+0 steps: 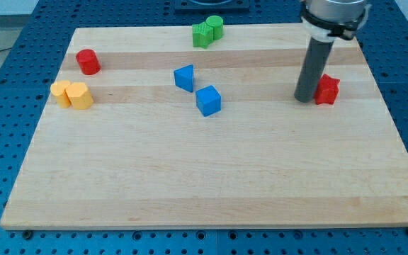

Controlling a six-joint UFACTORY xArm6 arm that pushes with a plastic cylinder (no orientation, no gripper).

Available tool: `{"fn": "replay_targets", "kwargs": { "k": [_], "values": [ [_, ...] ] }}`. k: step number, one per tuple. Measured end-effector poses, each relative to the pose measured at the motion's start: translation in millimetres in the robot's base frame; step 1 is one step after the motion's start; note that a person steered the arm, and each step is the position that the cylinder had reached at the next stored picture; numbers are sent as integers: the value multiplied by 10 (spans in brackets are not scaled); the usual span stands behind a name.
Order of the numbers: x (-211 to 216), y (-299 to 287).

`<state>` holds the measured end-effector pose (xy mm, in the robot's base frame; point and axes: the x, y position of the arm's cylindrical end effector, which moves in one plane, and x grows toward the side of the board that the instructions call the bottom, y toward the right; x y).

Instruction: Push the red circle into the red star

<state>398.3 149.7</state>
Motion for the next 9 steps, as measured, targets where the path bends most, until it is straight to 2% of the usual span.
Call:
{"fn": "replay_targets", "kwargs": {
  "k": [2, 3, 4, 5, 7, 8, 9],
  "values": [
    [-877, -540],
    [-1218, -1236],
    [-1194, -2072],
    [-1115, -2601],
    [-1578, -3933],
    [-1572, -4534],
    [-1363, -4543]
  ]
}}
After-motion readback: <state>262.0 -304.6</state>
